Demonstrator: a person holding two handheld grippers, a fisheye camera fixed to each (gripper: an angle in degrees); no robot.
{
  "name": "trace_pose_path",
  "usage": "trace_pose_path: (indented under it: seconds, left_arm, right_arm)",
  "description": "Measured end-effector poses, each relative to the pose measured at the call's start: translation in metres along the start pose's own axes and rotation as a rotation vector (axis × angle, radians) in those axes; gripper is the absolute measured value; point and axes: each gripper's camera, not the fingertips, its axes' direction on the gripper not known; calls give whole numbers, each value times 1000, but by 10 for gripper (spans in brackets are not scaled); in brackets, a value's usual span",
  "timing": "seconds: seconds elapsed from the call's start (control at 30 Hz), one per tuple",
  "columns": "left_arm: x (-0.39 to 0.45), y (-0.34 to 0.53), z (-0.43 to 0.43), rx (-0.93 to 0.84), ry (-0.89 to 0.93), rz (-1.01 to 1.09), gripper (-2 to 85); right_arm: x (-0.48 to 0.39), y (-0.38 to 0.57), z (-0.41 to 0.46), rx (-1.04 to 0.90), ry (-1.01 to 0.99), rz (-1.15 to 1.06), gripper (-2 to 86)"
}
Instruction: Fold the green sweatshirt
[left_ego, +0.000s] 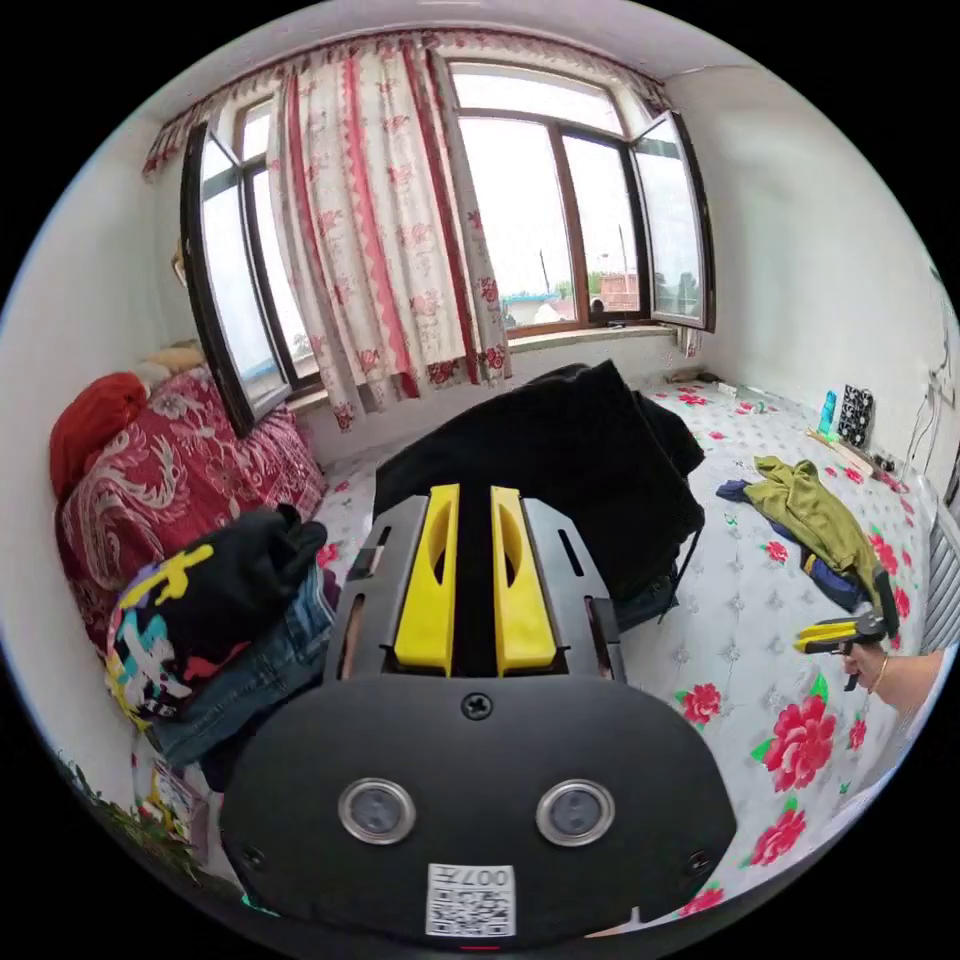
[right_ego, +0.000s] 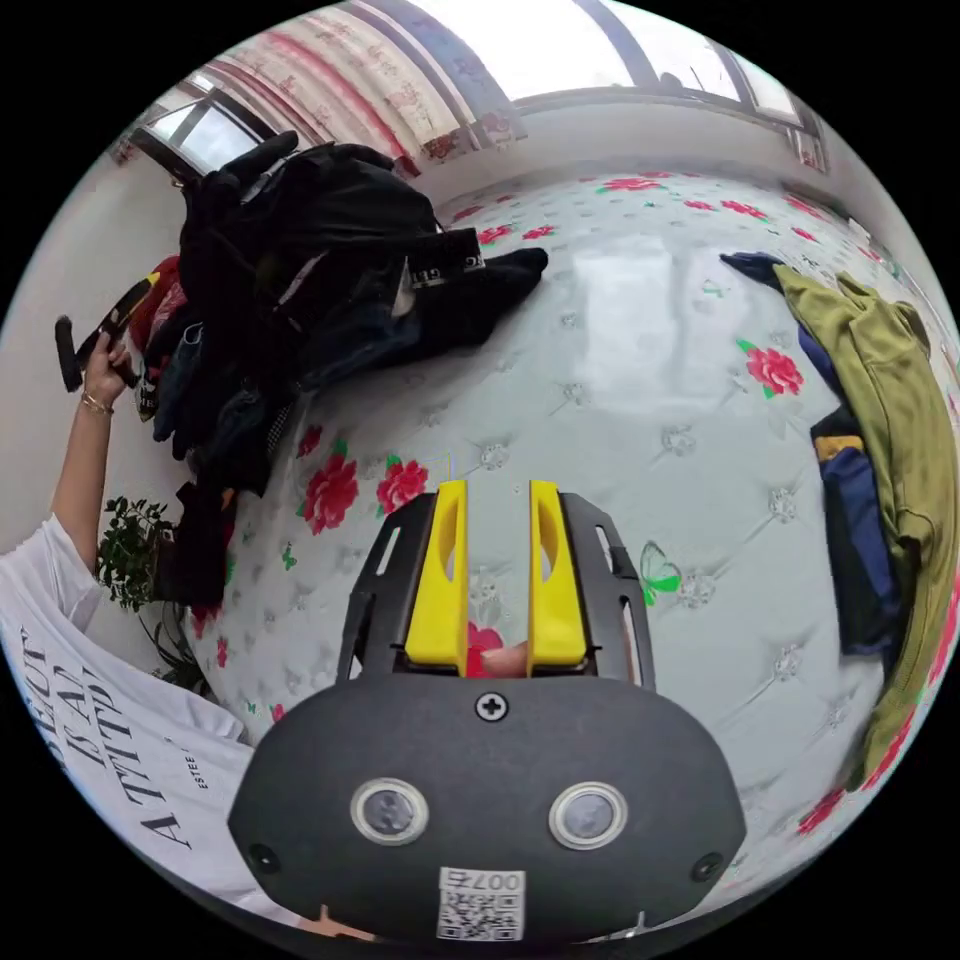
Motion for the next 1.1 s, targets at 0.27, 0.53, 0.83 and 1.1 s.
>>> trace_pose_path:
  seconds: [0.27, 0.53, 0.83, 1.1]
  left_arm:
    - [40, -62, 133, -145, 55, 6, -9]
    - [48, -36, 199, -8, -68, 32, -10]
    - [-17, -44, 178, -24, 93, -118, -8]
    - [-64, -40, 68, 75, 175, -186, 34]
  right_arm:
    - [10, 29, 11, -62, 85, 96, 76]
    - [67, 30, -38, 85, 364, 259, 107]
    - [225, 47, -94, -52, 676, 656, 102]
    - [188, 14, -136, 2, 659, 554, 54]
